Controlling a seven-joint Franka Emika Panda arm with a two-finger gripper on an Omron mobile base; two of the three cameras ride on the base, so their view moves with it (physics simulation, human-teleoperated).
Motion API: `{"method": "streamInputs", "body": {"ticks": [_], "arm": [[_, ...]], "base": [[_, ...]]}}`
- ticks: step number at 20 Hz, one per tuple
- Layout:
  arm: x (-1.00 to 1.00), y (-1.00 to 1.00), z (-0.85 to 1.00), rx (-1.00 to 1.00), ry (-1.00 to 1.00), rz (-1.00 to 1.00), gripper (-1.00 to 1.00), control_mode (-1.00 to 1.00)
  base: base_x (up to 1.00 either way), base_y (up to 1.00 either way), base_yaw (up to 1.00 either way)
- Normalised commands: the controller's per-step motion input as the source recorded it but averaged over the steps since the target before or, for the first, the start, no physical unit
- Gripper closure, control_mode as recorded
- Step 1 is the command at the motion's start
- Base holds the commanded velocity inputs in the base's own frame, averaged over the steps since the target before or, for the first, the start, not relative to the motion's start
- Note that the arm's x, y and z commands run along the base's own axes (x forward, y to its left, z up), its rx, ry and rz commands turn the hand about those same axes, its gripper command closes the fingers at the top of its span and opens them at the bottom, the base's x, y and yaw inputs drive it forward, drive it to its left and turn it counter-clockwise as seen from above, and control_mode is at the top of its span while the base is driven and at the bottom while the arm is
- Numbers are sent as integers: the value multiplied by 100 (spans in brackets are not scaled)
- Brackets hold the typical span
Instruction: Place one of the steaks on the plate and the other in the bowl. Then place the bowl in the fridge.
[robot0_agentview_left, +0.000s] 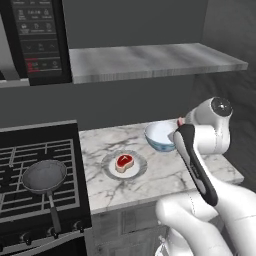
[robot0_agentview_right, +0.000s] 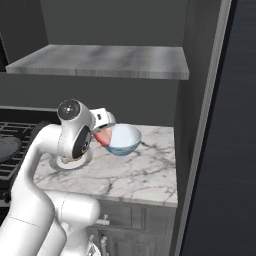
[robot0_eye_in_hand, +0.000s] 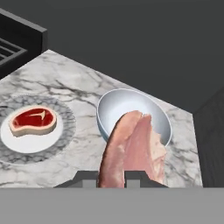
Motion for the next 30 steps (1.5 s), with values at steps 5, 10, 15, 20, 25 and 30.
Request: {"method": "streamInputs", "body": {"ticks": [5,10,15,20,25,30], "arm": [[34,0,-10,0,5,1,100,-100],[41,0,-17,0,11,0,100,-100],[31,-1,-23,0,1,0,100,-100],[30,0,-34,0,0,0,100,-100],[30,-1,-12,0,1,0,100,-100],[24,-7,-4,0,2,0,100,-100]], "base": [[0,0,0],[0,0,0],[0,0,0],[0,0,0],[0,0,0],[0,0,0]]}}
